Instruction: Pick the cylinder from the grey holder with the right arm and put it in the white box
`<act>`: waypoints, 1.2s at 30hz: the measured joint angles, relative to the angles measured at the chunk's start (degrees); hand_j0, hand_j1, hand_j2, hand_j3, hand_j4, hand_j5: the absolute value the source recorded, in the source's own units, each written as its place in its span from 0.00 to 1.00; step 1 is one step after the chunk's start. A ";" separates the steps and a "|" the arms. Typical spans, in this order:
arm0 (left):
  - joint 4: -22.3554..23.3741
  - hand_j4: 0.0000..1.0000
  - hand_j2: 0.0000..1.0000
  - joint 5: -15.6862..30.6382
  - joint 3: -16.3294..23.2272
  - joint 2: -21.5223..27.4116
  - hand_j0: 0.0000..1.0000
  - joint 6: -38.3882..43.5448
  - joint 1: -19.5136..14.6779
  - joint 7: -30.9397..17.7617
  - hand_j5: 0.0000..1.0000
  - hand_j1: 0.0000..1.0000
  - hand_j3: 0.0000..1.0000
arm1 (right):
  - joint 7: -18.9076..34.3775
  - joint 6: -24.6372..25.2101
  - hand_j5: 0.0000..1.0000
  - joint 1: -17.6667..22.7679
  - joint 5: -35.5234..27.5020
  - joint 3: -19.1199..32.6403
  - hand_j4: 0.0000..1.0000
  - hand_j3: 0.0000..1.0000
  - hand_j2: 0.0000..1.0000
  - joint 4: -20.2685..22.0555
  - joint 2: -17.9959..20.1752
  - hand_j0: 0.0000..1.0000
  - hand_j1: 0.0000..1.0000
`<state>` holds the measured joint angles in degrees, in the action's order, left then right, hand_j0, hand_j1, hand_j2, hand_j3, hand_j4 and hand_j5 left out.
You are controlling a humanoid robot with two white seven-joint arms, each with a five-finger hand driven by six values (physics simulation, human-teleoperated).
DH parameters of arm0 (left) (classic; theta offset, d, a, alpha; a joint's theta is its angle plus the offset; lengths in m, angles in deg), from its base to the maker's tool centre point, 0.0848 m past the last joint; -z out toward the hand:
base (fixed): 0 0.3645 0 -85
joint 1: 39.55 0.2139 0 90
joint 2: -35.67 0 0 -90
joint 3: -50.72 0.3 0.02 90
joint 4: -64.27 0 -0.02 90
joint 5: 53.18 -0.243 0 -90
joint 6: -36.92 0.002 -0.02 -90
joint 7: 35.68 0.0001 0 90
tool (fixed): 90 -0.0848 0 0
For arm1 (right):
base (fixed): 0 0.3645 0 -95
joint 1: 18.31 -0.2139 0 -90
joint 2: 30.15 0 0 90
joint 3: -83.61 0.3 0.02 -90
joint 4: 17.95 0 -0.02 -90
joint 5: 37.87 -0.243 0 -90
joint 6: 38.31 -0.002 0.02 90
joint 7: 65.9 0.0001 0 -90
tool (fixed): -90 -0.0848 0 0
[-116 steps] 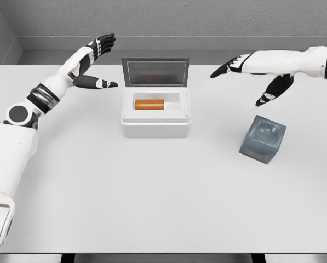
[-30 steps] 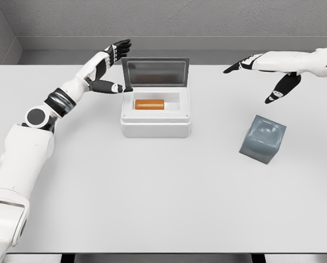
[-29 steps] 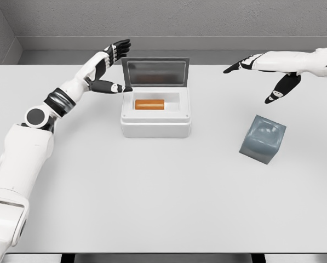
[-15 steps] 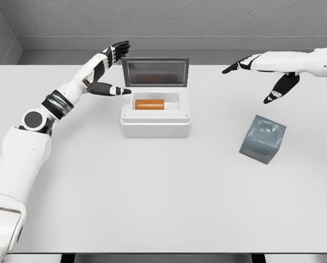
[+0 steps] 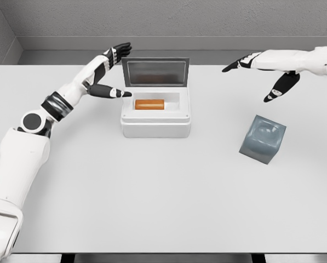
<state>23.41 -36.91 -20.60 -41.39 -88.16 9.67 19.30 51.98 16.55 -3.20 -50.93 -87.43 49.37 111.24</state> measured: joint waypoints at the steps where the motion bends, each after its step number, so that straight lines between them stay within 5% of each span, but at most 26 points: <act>1: -0.18 1.00 1.00 0.10 0.08 0.12 1.00 0.00 0.00 0.00 1.00 1.00 1.00 | 0.00 0.00 1.00 0.09 0.00 0.00 1.00 1.00 1.00 0.00 -0.14 1.00 1.00; 36: -6.30 1.00 1.00 6.83 4.52 3.70 1.00 3.04 1.67 0.00 1.00 1.00 1.00 | 0.02 0.00 1.00 0.00 0.00 0.00 1.00 1.00 1.00 0.01 -0.52 1.00 1.00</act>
<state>17.11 -30.09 -16.08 -37.68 -85.12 11.34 19.31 52.00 16.56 -3.20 -50.93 -87.43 49.37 110.73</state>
